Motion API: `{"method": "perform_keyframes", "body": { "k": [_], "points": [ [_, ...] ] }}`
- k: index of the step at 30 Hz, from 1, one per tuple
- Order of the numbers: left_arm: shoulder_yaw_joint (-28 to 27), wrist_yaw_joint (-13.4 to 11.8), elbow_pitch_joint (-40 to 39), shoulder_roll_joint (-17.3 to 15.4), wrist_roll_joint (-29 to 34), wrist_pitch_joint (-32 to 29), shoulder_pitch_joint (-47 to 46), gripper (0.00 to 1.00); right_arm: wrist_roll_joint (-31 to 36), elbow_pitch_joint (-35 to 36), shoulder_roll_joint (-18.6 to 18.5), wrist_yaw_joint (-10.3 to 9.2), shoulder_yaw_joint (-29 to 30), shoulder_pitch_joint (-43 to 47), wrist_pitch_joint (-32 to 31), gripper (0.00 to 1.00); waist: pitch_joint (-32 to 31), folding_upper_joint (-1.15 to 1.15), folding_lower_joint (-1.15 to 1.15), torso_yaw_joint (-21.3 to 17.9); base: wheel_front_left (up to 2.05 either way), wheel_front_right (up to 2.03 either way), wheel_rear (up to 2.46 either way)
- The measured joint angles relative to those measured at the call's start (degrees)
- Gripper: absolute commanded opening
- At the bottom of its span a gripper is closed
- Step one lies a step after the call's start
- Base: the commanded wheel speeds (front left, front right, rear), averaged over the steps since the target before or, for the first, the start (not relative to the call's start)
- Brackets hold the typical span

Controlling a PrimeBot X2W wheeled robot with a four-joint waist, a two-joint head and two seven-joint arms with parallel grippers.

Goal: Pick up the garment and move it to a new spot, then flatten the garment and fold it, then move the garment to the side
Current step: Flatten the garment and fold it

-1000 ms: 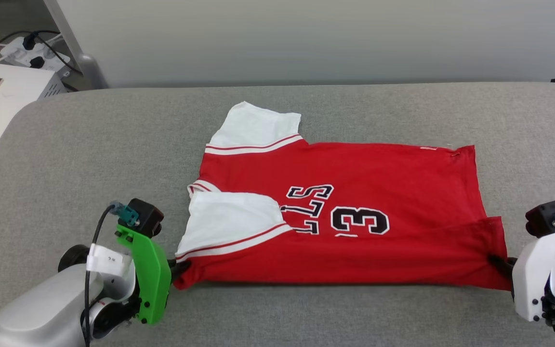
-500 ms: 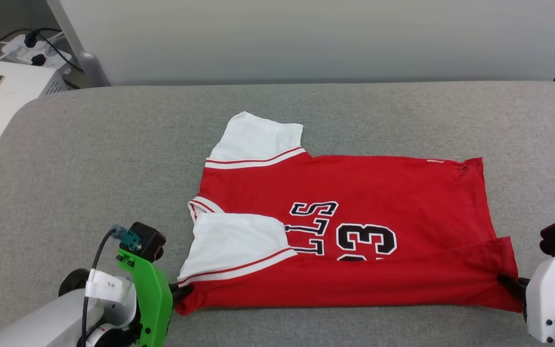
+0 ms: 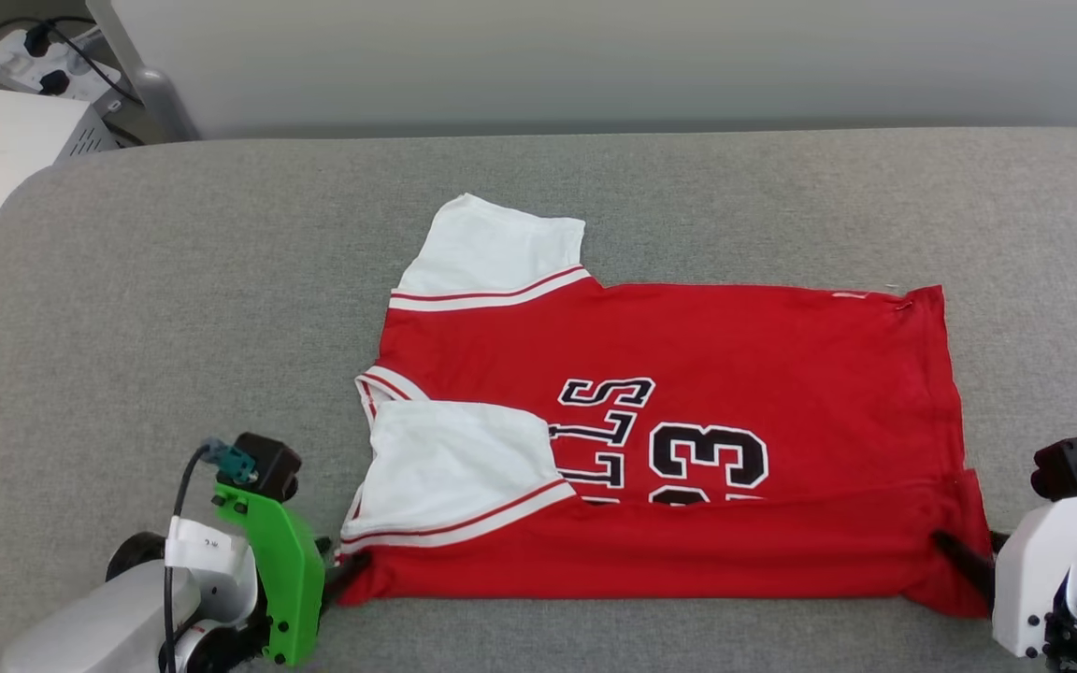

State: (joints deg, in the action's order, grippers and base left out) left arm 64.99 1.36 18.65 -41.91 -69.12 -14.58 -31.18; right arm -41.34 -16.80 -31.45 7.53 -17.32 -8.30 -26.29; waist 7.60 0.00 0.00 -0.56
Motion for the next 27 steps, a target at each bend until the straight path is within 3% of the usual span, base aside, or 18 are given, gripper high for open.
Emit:
{"method": "perform_keyframes", "body": {
  "k": [10,16,27],
  "points": [
    [-3.7,0.4,-0.6,-2.2,3.5,3.9,-6.4,1.0,4.1,3.9,1.1,0.0,3.9,-0.2,15.1,1.0,-1.9,0.0,0.0,0.0,0.0,0.0,0.0],
    [-6.5,0.6,0.7,-1.0,6.3,5.3,-15.3,1.0,10.2,8.1,6.2,0.0,8.4,-1.3,24.7,1.0,-0.1,0.0,0.0,-0.9,0.0,0.0,0.0],
    [-8.9,4.5,8.8,2.2,6.6,-4.7,-36.0,1.0,16.1,16.5,11.8,0.0,9.0,-4.4,28.3,1.0,8.2,0.0,0.0,-4.0,0.0,0.0,0.0]
  ]
}}
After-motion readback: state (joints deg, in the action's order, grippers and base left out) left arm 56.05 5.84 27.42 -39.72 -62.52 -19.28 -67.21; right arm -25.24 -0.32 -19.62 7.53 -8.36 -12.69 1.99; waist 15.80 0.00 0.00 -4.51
